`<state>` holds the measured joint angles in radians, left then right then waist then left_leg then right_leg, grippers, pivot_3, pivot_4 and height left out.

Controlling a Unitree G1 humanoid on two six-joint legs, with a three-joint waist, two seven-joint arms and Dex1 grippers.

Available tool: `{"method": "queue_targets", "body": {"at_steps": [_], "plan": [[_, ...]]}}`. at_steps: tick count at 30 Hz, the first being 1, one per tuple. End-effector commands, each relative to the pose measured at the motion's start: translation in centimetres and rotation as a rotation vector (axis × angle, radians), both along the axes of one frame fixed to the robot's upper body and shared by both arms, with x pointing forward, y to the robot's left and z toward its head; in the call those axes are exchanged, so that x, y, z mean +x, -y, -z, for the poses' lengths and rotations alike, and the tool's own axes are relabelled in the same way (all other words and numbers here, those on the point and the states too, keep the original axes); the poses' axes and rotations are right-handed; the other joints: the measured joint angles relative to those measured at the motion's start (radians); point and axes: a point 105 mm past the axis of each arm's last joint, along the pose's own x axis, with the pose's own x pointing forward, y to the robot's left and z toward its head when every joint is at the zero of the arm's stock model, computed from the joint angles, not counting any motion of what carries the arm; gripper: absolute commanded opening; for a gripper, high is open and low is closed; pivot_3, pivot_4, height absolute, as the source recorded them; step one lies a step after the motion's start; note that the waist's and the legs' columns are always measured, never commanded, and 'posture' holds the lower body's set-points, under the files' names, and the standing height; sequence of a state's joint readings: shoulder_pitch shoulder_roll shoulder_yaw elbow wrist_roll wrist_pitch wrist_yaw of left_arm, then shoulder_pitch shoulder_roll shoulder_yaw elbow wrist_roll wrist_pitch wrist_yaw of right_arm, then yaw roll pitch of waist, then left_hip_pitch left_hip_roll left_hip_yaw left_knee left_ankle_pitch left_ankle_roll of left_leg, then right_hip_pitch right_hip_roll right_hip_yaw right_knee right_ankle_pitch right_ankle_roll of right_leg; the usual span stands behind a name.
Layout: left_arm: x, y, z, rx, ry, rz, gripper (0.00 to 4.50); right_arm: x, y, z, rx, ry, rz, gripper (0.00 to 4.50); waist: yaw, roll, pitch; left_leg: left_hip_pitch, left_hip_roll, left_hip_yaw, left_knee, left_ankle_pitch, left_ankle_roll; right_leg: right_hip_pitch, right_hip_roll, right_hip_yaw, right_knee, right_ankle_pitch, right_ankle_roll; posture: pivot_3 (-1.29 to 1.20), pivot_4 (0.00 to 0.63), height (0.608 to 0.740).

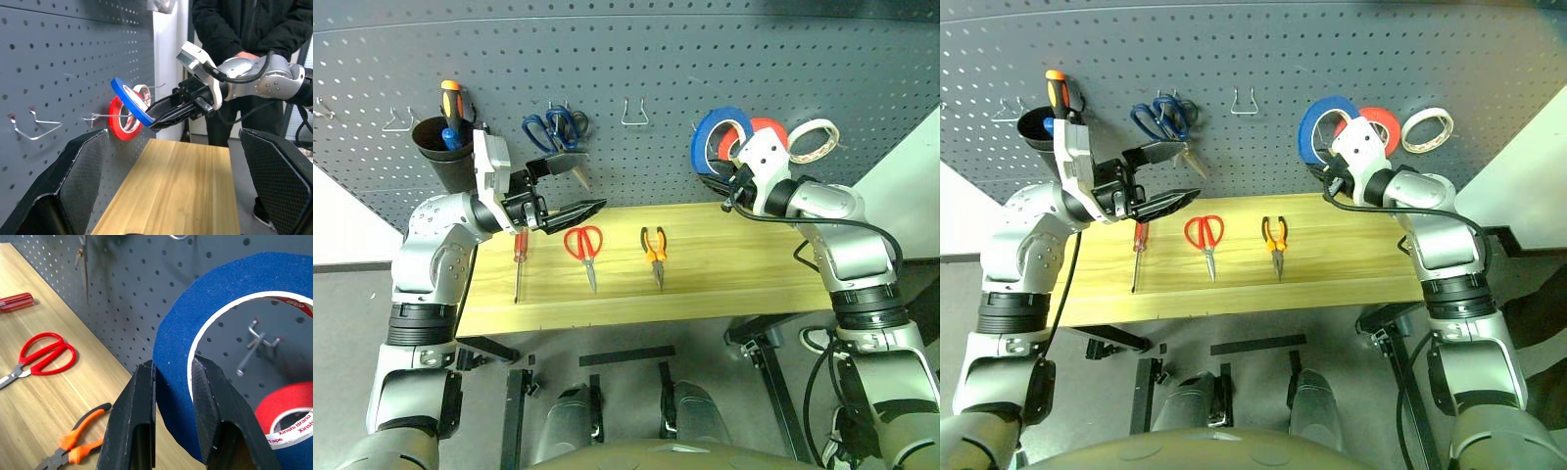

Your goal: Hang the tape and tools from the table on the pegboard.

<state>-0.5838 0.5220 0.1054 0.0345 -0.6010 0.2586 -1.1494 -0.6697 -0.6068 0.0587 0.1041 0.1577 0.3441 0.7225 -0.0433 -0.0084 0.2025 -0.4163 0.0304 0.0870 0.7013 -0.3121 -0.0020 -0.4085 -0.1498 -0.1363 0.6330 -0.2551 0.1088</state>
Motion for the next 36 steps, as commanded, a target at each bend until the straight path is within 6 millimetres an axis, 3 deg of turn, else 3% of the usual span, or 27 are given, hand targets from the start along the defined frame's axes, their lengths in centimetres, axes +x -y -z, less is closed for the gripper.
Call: {"method": "queue_targets", "body": {"at_steps": [1, 10, 19, 26, 34, 36], "plan": [[-0.6, 0.7, -1.0, 0.000, 0.038, 0.020, 4.50, 0.1, -0.2, -1.0, 0.013, 0.044, -0.005, 0.68, -0.003, 0.000, -0.002, 0.000, 0.000, 0.000, 0.000, 0.000, 0.000, 0.000, 0.000, 0.000, 0.000, 0.000, 0.000, -0.10, 0.094, 0.732], [0.3, 0.0, -0.7, 0.017, 0.023, -0.023, 4.50, 2.2, -1.6, 0.4, 0.027, 0.021, 0.005, 0.68, -0.014, 0.001, -0.010, 0.005, 0.000, 0.001, 0.000, 0.000, 0.000, 0.003, 0.000, 0.002, 0.001, 0.000, 0.000, -0.09, 0.094, 0.732], [1.1, -1.2, 0.1, 0.033, -0.001, -0.092, 4.50, 4.7, -4.1, 0.8, 0.047, 0.016, 0.006, 0.68, -0.029, 0.001, -0.013, 0.006, 0.000, 0.001, 0.000, 0.000, 0.000, 0.003, 0.000, 0.002, 0.002, 0.000, 0.000, -0.08, 0.097, 0.732], [1.1, -1.5, 0.4, 0.035, -0.004, -0.105, 4.50, 6.4, -4.5, 0.3, 0.062, 0.037, 0.060, 0.68, -0.028, 0.001, -0.013, 0.006, 0.000, 0.001, 0.000, 0.000, -0.001, 0.003, 0.000, 0.003, 0.003, 0.000, 0.000, -0.06, 0.100, 0.732], [1.0, -1.9, 0.8, 0.038, -0.014, -0.124, 4.50, 4.6, -4.7, -0.6, 0.086, 0.023, -0.059, 3.27, -0.028, 0.002, -0.013, 0.006, 0.000, 0.001, -0.001, 0.000, -0.001, 0.003, 0.000, 0.003, 0.003, 0.000, 0.000, -0.06, 0.099, 0.732], [0.9, -2.0, 1.0, 0.040, -0.020, -0.129, 4.50, 2.8, -4.1, -0.9, 0.082, -0.003, -0.118, 3.27, -0.021, 0.002, -0.013, 0.006, 0.000, 0.000, -0.001, 0.000, -0.001, 0.003, 0.000, 0.003, 0.003, 0.000, 0.000, -0.06, 0.101, 0.732]]}}
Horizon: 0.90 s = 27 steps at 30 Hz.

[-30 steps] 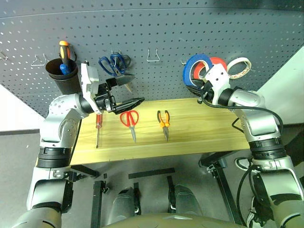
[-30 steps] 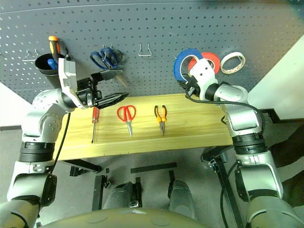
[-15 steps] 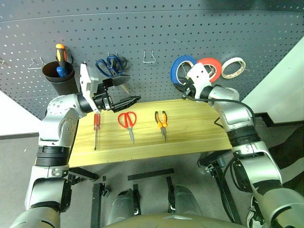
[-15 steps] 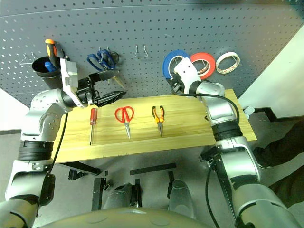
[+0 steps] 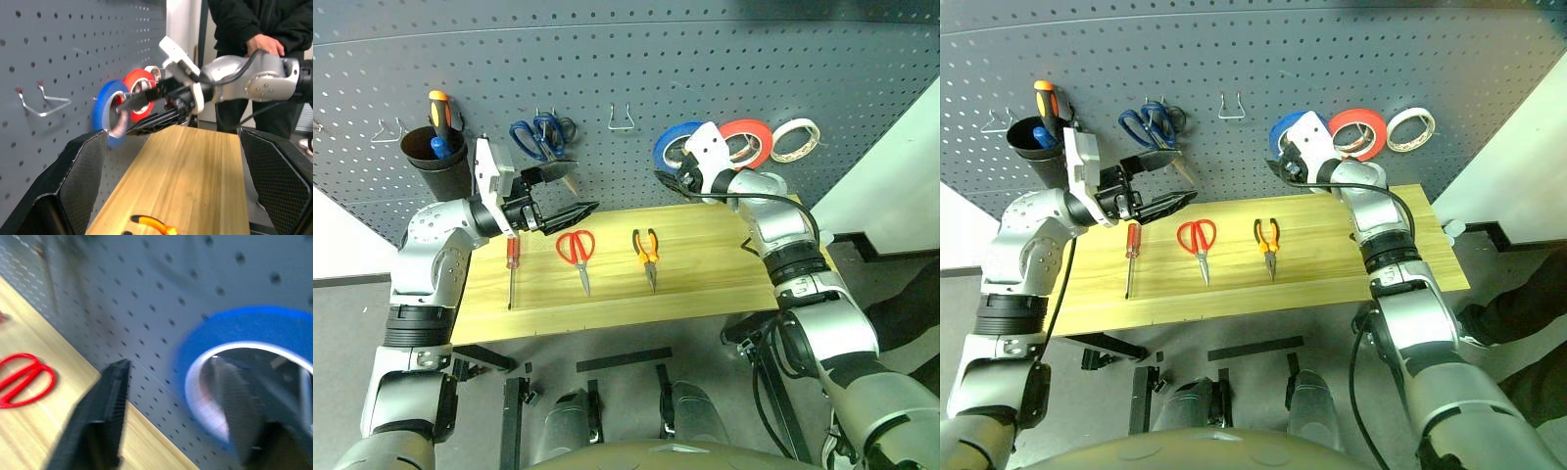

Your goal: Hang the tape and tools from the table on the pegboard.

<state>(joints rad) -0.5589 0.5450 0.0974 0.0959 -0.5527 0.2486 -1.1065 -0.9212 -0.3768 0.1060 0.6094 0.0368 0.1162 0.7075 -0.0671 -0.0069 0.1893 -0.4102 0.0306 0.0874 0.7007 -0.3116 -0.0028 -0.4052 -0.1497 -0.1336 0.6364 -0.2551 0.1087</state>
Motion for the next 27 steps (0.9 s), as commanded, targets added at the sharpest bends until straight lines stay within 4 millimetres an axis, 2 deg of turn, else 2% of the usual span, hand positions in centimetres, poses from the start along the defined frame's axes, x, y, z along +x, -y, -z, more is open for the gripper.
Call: {"method": "queue_targets", "body": {"at_steps": [1, 5, 7, 9, 11, 12, 17, 20, 23, 27], "plan": [[-0.4, -0.7, -0.9, 0.006, 0.049, -0.024, 4.50, -2.6, 1.1, -2.6, 0.024, 0.020, -0.087, 3.27, 0.006, 0.000, 0.000, 0.000, 0.000, 0.000, 0.000, 0.000, 0.000, 0.000, 0.000, 0.000, 0.000, 0.000, 0.000, -0.06, 0.102, 0.732], [-0.6, -0.9, -0.5, 0.005, 0.028, -0.030, 4.50, -5.6, 2.2, -2.9, 0.039, -0.077, -0.129, 3.27, 0.013, 0.000, 0.000, 0.000, 0.000, 0.000, 0.000, 0.000, 0.000, 0.000, 0.000, 0.000, 0.000, 0.000, 0.000, -0.06, 0.110, 0.732], [-0.4, -1.3, 0.9, 0.050, -0.015, -0.058, 4.50, -6.7, 2.4, -1.6, 0.062, -0.183, -0.117, 3.27, 0.012, 0.000, -0.001, 0.001, 0.000, 0.001, 0.000, 0.000, 0.000, 0.000, 0.000, 0.000, 0.000, 0.000, 0.000, -0.07, 0.114, 0.732], [-0.1, -1.5, 2.0, 0.090, -0.046, -0.079, 4.50, -7.1, 2.5, -0.7, 0.085, -0.258, -0.082, 3.63, 0.010, 0.000, -0.001, 0.002, 0.001, 0.001, 0.000, 0.000, 0.000, 0.000, 0.000, 0.001, 0.002, 0.000, 0.000, -0.07, 0.117, 0.732], [-0.2, -1.8, 2.9, 0.110, -0.073, -0.082, 4.50, -7.1, 2.3, 0.9, 0.092, -0.353, -0.025, 4.10, 0.010, 0.000, -0.001, 0.003, 0.000, 0.003, 0.000, 0.000, 0.000, 0.000, 0.000, 0.002, 0.003, 0.000, 0.000, -0.07, 0.120, 0.732], [-0.3, -1.8, 3.1, 0.113, -0.081, -0.081, 4.50, -7.1, 2.1, 1.4, 0.094, -0.385, -0.009, 4.48, 0.010, 0.000, -0.001, 0.003, 0.000, 0.003, 0.001, 0.000, 0.000, 0.000, 0.000, 0.003, 0.003, 0.000, 0.000, -0.07, 0.121, 0.732], [0.1, -2.9, 5.5, 0.169, -0.135, -0.137, 4.50, -7.1, 0.7, 3.2, 0.101, -0.500, 0.036, 4.48, 0.013, 0.000, -0.001, 0.003, 0.000, 0.005, 0.001, 0.000, 0.000, -0.001, 0.000, 0.005, 0.004, 0.000, 0.000, -0.07, 0.133, 0.732], [0.6, -3.4, 7.2, 0.212, -0.163, -0.184, 4.50, -5.9, 1.2, 4.4, 0.097, -0.548, 0.150, 4.48, 0.014, 0.000, -0.001, 0.003, 0.000, 0.005, 0.001, 0.000, 0.000, -0.003, 0.000, 0.006, 0.006, 0.000, 0.000, -0.07, 0.144, 0.732], [0.7, -3.4, 8.4, 0.243, -0.186, -0.199, 4.50, -5.1, 1.4, 5.0, 0.100, -0.582, 0.196, 4.48, 0.019, 0.000, -0.001, 0.003, 0.000, 0.006, 0.001, 0.000, 0.000, -0.003, 0.000, 0.007, 0.006, 0.000, 0.000, -0.06, 0.155, 0.732], [0.7, -2.6, 9.5, 0.251, -0.227, -0.194, 4.50, -3.9, 0.6, 5.8, 0.085, -0.618, 0.226, 4.48, 0.022, 0.000, 0.000, 0.003, 0.000, 0.007, 0.001, 0.000, 0.000, -0.004, 0.000, 0.008, 0.006, 0.000, 0.000, -0.06, 0.193, 0.732]]}}
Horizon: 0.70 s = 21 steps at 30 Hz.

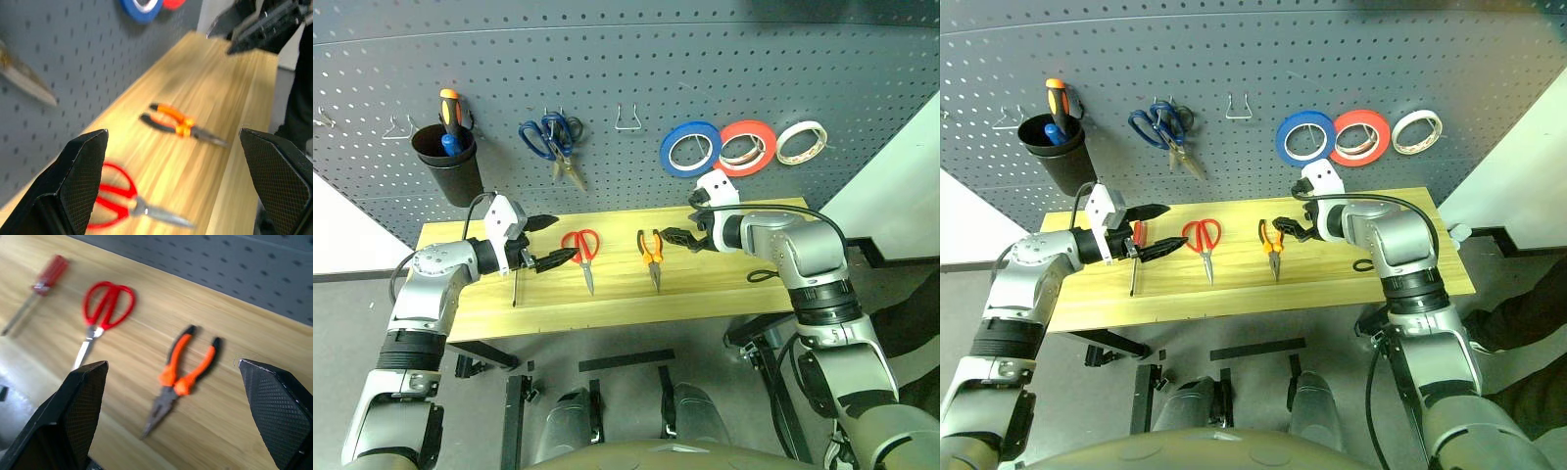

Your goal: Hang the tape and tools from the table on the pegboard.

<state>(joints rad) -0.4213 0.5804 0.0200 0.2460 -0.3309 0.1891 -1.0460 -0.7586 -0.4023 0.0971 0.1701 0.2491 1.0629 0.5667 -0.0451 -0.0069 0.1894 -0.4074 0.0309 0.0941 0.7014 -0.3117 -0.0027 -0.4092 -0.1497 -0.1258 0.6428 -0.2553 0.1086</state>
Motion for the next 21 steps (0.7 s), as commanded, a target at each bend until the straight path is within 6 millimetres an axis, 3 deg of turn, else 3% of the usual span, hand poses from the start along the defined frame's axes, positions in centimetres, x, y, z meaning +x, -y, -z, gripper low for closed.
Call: {"method": "queue_targets", "body": {"at_steps": [1, 7, 13, 21], "plan": [[-0.1, 0.7, 0.4, 0.017, -0.005, 0.010, 4.50, 1.0, -1.1, -0.4, -0.011, 0.006, 0.005, 4.48, -0.001, 0.000, 0.001, 0.000, 0.000, 0.000, 0.000, 0.000, 0.000, 0.000, 0.000, 0.000, 0.000, 0.000, 0.000, -0.05, 0.200, 0.732], [0.9, 1.3, 2.1, 0.095, -0.074, -0.012, 4.50, 2.4, -3.1, 1.2, -0.029, -0.068, 0.030, 4.48, 0.000, 0.002, 0.018, 0.002, 0.001, 0.000, 0.000, 0.000, 0.000, -0.001, 0.000, 0.002, 0.003, 0.000, 0.000, -0.01, 0.268, 0.732], [0.9, 2.0, 2.0, 0.083, -0.098, -0.005, 4.50, 3.8, -4.3, 1.3, -0.021, -0.057, 0.054, 4.48, 0.003, 0.002, 0.060, 0.000, 0.000, -0.001, -0.001, 0.000, 0.001, -0.005, 0.000, 0.005, 0.004, 0.000, 0.000, 0.02, 0.327, 0.732], [0.3, 2.9, 1.5, 0.075, -0.099, 0.019, 4.50, 4.8, -3.8, 2.1, -0.066, -0.040, 0.093, 4.48, 0.007, 0.002, 0.108, -0.004, 0.001, 0.003, -0.003, 0.000, 0.001, -0.013, -0.001, 0.007, 0.005, 0.000, 0.000, 0.04, 0.359, 0.732]]}}
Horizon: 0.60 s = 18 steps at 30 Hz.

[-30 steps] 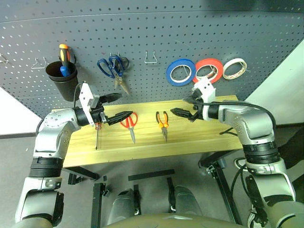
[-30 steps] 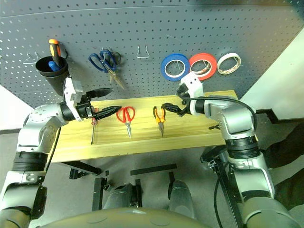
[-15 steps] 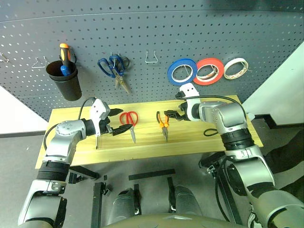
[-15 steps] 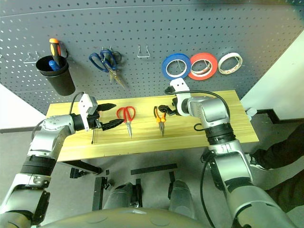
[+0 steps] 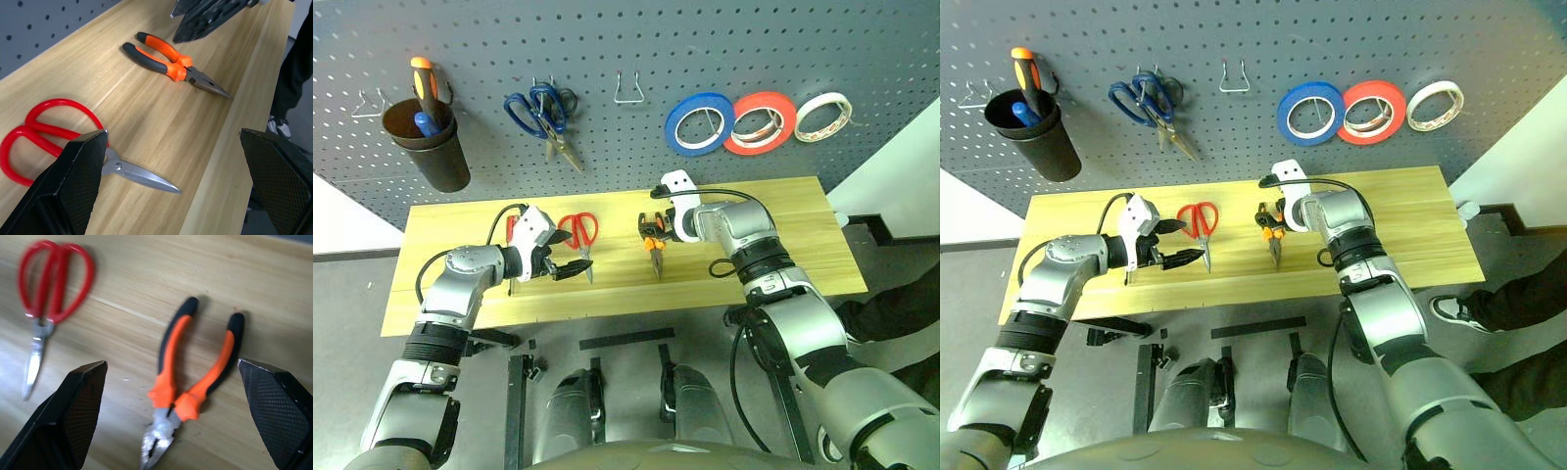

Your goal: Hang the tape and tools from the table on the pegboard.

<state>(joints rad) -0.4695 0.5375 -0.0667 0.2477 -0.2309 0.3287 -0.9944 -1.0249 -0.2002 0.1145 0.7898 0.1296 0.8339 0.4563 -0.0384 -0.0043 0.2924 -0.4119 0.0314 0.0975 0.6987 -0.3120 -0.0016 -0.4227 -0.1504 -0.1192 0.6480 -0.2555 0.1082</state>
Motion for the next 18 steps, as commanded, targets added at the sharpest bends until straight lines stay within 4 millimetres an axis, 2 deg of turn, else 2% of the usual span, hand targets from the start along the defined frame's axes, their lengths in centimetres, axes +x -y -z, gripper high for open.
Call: {"method": "queue_targets", "body": {"at_steps": [1, 5, 13, 18], "plan": [[-0.6, 1.1, -0.7, -0.020, 0.025, 0.044, 4.50, 0.8, 0.0, -0.6, -0.021, 0.047, 0.017, 4.48, 0.000, 0.000, 0.007, 0.000, 0.000, 0.001, 0.000, 0.000, 0.000, 0.000, 0.000, 0.000, 0.000, 0.000, 0.000, 0.05, 0.361, 0.732], [-0.9, 1.5, -0.9, -0.022, 0.032, 0.070, 4.50, 0.8, -0.2, -0.2, -0.002, 0.034, 0.027, 4.48, 0.000, 0.000, 0.017, 0.000, 0.000, 0.004, 0.000, 0.000, 0.000, -0.001, 0.000, 0.001, 0.000, 0.000, 0.000, 0.05, 0.366, 0.732], [-0.9, 1.2, -0.9, -0.014, 0.034, 0.060, 4.50, 0.7, -1.6, 0.1, 0.051, 0.004, 0.036, 4.48, 0.000, 0.000, 0.030, 0.000, 0.001, 0.005, -0.001, 0.000, 0.000, -0.003, 0.000, 0.002, 0.000, 0.000, 0.000, 0.06, 0.369, 0.732], [-1.1, 1.1, -0.6, -0.011, 0.032, 0.055, 4.50, 0.6, -1.7, 1.1, -0.018, 0.008, 0.016, 4.48, 0.003, 0.001, 0.031, 0.000, 0.001, 0.005, -0.001, 0.000, 0.000, -0.003, 0.000, 0.002, 0.000, 0.000, 0.000, 0.07, 0.368, 0.732]]}}
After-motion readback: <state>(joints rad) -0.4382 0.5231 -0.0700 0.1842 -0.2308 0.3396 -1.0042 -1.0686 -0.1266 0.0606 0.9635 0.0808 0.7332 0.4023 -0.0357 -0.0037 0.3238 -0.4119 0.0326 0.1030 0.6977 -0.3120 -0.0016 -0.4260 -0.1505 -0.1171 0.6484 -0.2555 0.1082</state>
